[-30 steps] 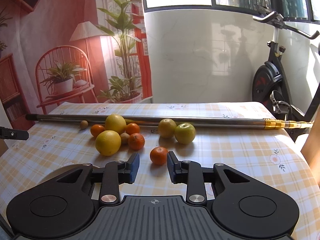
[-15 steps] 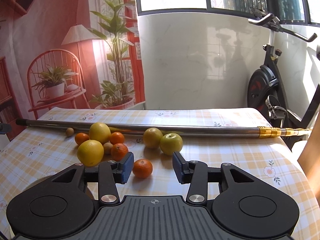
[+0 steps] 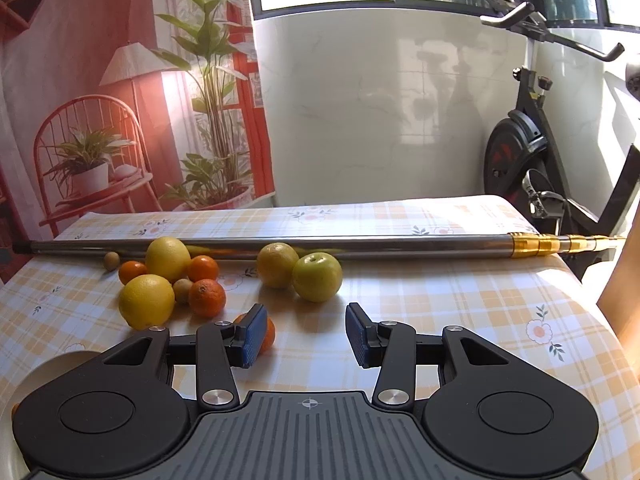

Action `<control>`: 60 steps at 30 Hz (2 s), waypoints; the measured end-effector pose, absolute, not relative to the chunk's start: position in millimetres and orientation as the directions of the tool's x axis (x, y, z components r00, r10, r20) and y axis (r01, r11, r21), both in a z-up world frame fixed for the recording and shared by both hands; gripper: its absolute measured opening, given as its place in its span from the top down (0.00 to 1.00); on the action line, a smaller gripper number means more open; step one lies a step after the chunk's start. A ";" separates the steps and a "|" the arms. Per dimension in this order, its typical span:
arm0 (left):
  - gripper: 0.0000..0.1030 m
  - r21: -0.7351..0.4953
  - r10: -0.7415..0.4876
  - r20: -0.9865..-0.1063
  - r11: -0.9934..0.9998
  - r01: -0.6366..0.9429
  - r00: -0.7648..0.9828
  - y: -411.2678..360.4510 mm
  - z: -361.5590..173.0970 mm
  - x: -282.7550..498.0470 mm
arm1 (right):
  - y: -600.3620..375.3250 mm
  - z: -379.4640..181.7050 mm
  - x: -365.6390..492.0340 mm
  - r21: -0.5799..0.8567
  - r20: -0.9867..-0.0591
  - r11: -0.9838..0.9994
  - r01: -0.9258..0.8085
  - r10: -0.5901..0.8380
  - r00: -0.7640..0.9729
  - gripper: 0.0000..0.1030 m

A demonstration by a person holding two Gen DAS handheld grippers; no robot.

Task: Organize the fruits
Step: 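Grasp a green apple with the right tool while the left tool grasps another brown kiwi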

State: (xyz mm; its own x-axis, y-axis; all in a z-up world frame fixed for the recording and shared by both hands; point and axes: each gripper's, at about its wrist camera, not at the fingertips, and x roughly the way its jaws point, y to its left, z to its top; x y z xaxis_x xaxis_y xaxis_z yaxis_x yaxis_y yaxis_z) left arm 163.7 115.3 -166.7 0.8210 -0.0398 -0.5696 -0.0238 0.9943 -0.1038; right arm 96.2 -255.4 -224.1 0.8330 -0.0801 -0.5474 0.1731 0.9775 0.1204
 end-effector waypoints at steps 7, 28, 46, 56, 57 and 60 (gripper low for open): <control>0.51 -0.112 -0.038 -0.551 0.993 -0.029 0.834 110.9 -168.0 178.7 | -265.1 -234.4 116.6 0.104 -0.536 0.977 0.186 -0.102 0.838 0.60; 0.51 -0.102 -0.036 -0.593 0.994 -0.031 0.804 99.6 -182.8 221.4 | -263.6 -277.5 202.4 -0.010 -0.523 0.988 0.157 -0.139 0.841 0.49; 0.51 -0.191 -0.107 -0.660 0.981 -0.029 0.743 95.8 -209.5 260.4 | -262.4 -283.2 199.6 0.003 -0.516 0.989 0.151 -0.128 0.847 0.58; 0.52 -0.175 -0.069 -0.674 0.982 -0.068 0.736 84.7 -229.5 298.7 | -272.8 -284.9 198.0 0.041 -0.517 0.981 0.191 -0.143 0.844 0.58; 0.52 -0.174 -0.070 -0.682 0.982 -0.068 0.728 84.5 -232.2 302.4 | -272.4 -284.9 198.0 0.039 -0.517 0.981 0.188 -0.141 0.844 0.58; 0.53 -0.172 -0.061 -0.701 0.981 -0.085 0.711 85.8 -239.4 311.1 | -271.2 -285.0 199.1 0.036 -0.518 0.982 0.186 -0.140 0.844 0.58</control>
